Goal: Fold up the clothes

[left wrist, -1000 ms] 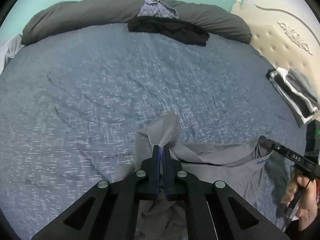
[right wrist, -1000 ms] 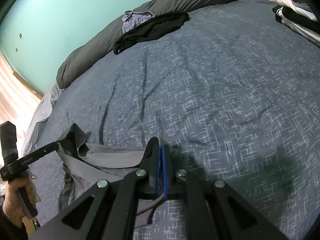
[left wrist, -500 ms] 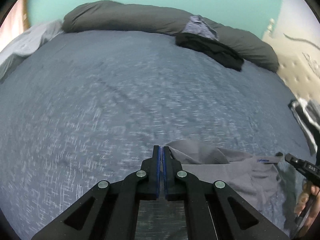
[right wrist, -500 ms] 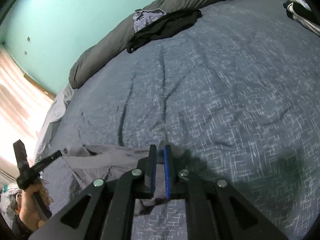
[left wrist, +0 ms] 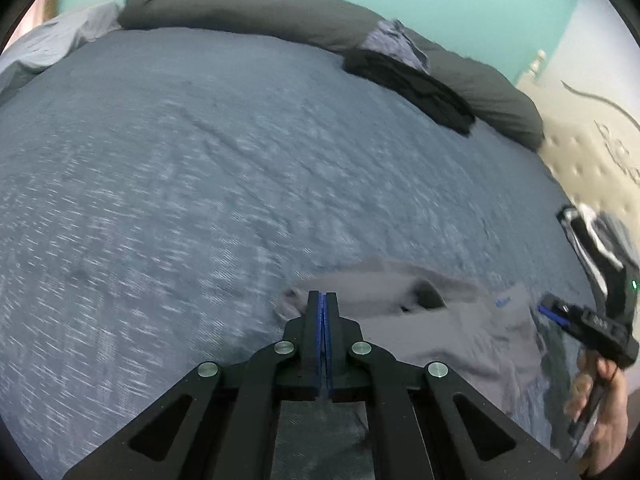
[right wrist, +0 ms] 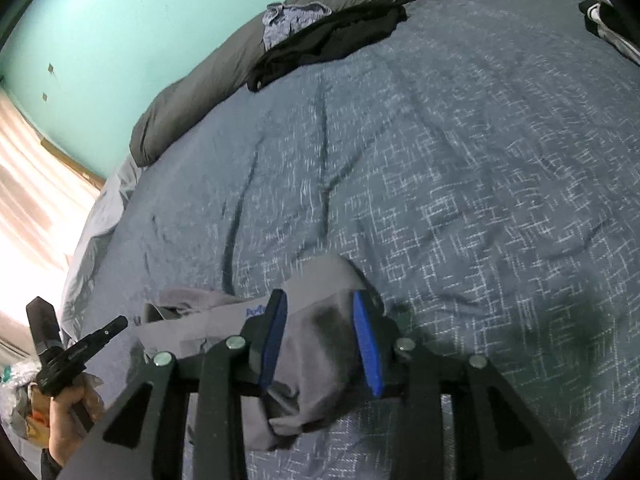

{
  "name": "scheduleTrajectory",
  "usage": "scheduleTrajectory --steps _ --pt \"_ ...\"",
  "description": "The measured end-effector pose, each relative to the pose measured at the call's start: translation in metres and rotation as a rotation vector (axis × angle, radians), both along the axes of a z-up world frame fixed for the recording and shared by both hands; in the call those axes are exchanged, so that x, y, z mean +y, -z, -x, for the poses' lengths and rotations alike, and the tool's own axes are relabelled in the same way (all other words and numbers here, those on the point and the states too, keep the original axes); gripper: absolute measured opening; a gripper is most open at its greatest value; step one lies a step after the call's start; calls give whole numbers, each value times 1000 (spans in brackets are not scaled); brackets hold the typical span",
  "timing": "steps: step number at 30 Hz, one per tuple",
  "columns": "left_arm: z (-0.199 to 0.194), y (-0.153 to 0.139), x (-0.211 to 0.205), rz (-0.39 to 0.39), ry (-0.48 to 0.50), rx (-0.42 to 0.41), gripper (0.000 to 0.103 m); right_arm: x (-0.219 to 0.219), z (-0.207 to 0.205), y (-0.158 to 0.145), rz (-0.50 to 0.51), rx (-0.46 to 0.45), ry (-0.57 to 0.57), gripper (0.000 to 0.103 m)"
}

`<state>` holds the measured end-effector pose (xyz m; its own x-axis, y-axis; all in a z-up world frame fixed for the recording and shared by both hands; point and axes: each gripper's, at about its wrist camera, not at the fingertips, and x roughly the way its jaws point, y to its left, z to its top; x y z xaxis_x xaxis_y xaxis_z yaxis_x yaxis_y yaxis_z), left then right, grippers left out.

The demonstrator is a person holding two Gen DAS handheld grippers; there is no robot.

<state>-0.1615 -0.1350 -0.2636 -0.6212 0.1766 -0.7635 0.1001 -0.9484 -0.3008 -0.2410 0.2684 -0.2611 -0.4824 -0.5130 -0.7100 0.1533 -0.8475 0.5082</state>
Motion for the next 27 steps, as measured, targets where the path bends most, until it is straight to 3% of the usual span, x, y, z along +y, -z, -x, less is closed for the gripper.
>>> scheduleTrajectory --steps 3,4,5,17,19,21,24,27 --pt "-2 3 10 -9 40 -11 15 -1 1 2 -14 -7 3 38" --pt "-3 4 11 4 44 -12 28 -2 2 3 -17 -9 4 39" --pt "-2 7 12 25 51 -17 33 -3 3 4 -20 -12 3 39" --pt "-6 23 -15 37 22 -75 33 -26 14 11 -96 -11 -38 39" --pt "-6 25 -17 33 25 -80 33 -29 16 12 -103 -6 -46 35" --pt "-4 28 -21 29 18 -84 34 -31 16 13 -114 1 -47 21" --pt "-1 32 -29 8 2 -88 34 -30 17 10 -116 16 -34 8" --pt "1 35 -28 11 16 -87 34 -22 15 6 -108 44 -4 4"
